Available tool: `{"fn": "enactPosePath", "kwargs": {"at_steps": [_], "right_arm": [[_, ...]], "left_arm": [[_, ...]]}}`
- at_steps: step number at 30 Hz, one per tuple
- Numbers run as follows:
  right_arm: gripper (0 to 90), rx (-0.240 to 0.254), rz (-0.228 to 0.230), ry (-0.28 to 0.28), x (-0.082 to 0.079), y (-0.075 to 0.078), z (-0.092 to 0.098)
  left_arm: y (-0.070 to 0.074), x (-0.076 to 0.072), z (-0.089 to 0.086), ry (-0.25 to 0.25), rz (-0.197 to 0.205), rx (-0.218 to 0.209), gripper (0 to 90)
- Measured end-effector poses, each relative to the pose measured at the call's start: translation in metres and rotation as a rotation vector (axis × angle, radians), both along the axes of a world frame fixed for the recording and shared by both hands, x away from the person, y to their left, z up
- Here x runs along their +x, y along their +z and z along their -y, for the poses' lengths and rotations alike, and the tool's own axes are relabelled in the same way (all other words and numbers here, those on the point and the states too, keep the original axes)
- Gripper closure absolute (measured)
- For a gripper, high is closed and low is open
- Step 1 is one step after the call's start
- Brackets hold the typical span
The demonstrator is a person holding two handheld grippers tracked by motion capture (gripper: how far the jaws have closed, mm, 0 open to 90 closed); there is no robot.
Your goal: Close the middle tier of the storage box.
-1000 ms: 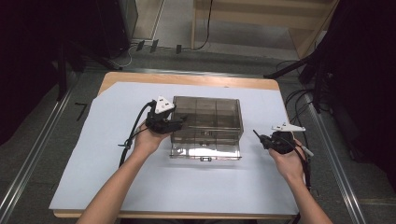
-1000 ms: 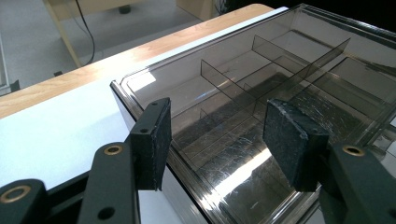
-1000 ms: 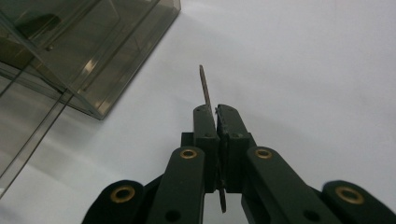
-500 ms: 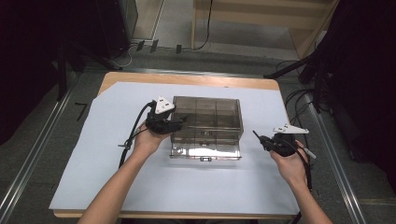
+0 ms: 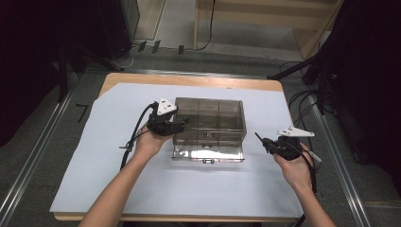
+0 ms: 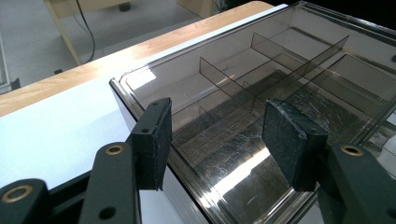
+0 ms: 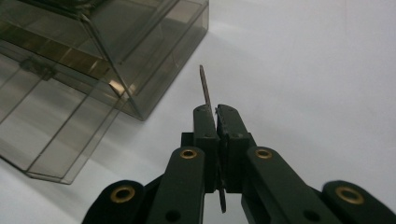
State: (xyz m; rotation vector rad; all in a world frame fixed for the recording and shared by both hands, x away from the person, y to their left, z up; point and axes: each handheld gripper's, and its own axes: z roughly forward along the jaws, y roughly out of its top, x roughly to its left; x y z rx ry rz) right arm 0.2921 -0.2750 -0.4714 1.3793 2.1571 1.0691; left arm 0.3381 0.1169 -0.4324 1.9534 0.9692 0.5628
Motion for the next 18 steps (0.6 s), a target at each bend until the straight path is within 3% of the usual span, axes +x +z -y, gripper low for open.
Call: {"fn": "enactPosePath", "kwargs": {"at_steps": [18], "right_arm": [[87.7, 0.026, 0.041, 0.033, -0.012, 0.022, -0.003]], "left_arm": [[0.001, 0.0, 0.0, -0.002, -0.005, 0.003, 44.4]]}}
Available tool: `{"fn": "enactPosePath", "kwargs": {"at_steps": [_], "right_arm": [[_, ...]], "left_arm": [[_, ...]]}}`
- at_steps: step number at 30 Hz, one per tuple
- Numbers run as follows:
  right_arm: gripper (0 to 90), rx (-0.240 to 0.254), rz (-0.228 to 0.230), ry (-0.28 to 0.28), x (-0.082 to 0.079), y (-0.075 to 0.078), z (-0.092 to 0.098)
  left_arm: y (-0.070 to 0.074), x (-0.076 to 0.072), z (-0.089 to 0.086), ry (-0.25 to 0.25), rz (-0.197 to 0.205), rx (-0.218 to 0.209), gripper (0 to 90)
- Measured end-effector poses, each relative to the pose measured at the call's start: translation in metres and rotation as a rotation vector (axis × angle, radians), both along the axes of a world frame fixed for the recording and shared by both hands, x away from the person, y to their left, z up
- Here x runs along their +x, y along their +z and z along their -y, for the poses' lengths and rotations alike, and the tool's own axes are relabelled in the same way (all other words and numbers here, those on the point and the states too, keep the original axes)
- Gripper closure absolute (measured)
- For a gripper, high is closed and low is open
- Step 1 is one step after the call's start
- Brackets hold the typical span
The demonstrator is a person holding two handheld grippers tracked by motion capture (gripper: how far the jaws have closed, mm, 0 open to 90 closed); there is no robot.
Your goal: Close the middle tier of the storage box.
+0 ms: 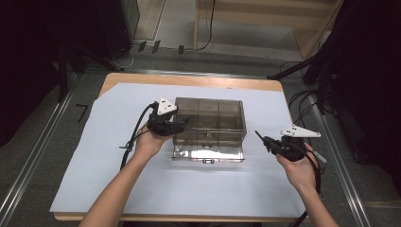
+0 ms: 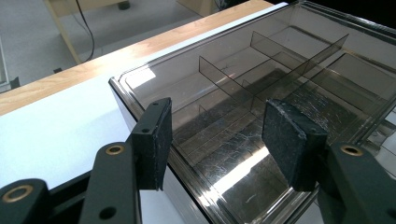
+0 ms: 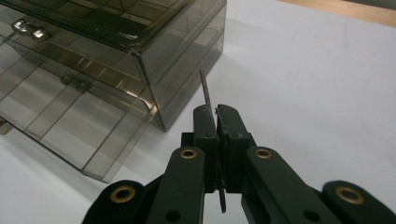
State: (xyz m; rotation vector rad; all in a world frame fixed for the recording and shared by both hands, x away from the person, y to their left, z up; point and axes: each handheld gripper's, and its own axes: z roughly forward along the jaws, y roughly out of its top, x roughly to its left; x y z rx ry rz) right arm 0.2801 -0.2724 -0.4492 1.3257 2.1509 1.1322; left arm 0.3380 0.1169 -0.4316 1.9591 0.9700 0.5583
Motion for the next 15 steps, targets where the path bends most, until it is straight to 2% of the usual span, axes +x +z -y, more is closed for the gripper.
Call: {"fn": "enactPosePath", "kwargs": {"at_steps": [15], "right_arm": [[87.6, 0.005, 0.031, 0.055, -0.009, 0.017, -0.01]], "left_arm": [[0.0, 0.0, -0.001, -0.005, -0.004, 0.001, 44.5]]}}
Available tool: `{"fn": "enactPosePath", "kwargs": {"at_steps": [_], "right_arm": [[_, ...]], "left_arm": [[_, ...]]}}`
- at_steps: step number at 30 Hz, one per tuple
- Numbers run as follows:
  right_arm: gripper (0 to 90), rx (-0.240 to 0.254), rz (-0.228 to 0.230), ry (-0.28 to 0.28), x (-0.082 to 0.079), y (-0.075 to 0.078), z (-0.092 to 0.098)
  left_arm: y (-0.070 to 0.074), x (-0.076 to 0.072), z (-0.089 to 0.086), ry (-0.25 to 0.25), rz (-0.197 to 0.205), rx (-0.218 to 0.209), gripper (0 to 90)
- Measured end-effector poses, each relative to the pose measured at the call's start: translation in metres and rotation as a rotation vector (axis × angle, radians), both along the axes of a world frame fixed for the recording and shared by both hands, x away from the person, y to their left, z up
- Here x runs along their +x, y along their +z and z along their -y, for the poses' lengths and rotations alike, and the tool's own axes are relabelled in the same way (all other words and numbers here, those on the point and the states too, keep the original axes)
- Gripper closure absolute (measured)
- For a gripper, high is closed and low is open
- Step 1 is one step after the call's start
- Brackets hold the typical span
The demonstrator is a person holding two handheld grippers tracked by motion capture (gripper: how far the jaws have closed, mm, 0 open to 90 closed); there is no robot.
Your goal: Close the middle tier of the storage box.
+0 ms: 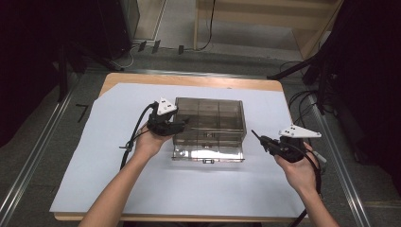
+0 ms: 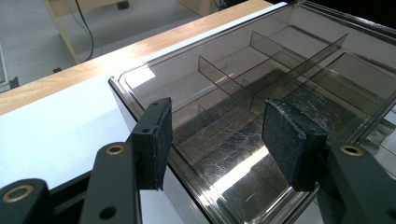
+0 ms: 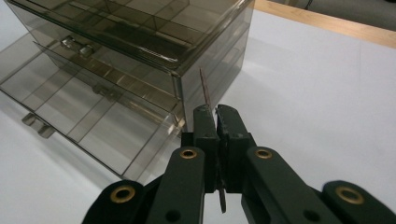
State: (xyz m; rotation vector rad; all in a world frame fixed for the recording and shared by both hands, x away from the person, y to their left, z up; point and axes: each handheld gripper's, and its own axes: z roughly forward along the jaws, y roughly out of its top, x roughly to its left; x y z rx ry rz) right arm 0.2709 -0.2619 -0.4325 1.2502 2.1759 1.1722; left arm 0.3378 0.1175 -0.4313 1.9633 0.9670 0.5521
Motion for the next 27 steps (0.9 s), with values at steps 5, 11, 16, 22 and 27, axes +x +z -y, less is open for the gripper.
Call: {"fn": "enactPosePath", "kwargs": {"at_steps": [5, 11, 16, 22, 27], "right_arm": [[87.7, 0.008, 0.015, 0.021, -0.003, 0.005, -0.004], [87.7, 0.017, 0.022, 0.061, -0.009, 0.009, -0.013], [87.6, 0.02, 0.022, 0.094, -0.01, 0.008, -0.022], [87.6, 0.016, 0.019, 0.135, -0.011, 0.007, -0.032], [87.6, 0.016, 0.014, 0.158, -0.01, 0.005, -0.039]], "left_arm": [[0.0, 0.0, 0.0, 0.0, 0.0, 0.001, 44.5], [0.0, -0.001, 0.0, 0.001, 0.001, 0.001, 44.6], [0.0, -0.001, 0.0, 0.001, 0.0, 0.004, 44.6], [0.0, -0.001, 0.0, 0.001, 0.001, 0.004, 44.6], [0.0, -0.001, 0.0, 0.002, 0.001, 0.004, 44.6]]}}
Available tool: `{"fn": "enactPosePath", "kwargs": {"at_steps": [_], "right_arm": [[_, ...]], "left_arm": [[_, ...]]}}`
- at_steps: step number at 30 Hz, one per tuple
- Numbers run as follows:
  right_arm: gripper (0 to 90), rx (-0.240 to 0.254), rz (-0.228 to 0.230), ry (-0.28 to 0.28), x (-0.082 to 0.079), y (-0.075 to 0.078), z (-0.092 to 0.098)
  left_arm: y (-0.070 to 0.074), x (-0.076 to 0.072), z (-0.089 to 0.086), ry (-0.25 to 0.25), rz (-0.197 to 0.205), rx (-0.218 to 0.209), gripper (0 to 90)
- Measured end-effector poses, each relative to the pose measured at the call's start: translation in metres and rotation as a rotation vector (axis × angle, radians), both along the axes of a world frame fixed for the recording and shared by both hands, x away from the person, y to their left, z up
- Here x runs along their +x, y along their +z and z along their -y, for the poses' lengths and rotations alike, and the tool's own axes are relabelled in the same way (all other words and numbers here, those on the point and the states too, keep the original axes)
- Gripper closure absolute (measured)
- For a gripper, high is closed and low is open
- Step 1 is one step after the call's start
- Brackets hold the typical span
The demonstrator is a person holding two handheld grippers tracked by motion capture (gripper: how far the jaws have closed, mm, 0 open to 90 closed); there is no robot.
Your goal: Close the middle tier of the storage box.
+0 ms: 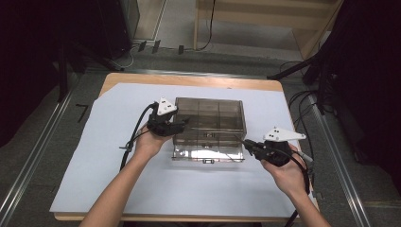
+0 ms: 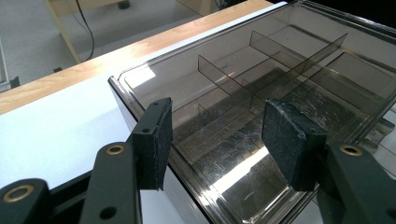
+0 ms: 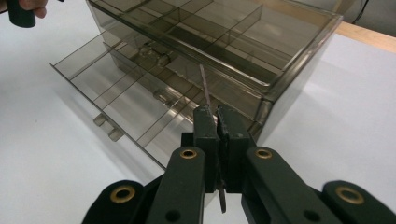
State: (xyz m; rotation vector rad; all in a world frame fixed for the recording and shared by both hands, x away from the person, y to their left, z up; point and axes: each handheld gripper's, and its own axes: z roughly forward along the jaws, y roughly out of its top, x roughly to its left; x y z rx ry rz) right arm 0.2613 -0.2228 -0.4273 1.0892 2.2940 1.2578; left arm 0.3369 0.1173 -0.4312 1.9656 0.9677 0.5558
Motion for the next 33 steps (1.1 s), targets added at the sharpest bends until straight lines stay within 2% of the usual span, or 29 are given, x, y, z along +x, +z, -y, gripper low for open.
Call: {"fn": "enactPosePath", "kwargs": {"at_steps": [12, 33], "right_arm": [[87.6, -0.025, -0.018, 0.054, 0.007, -0.008, -0.016], [87.5, -0.081, -0.071, 0.097, 0.021, -0.026, -0.03]], "left_arm": [[0.0, 0.0, 0.0, 0.0, 0.0, 0.0, 44.7], [0.0, 0.0, 0.0, -0.002, -0.001, -0.002, 44.7]]}}
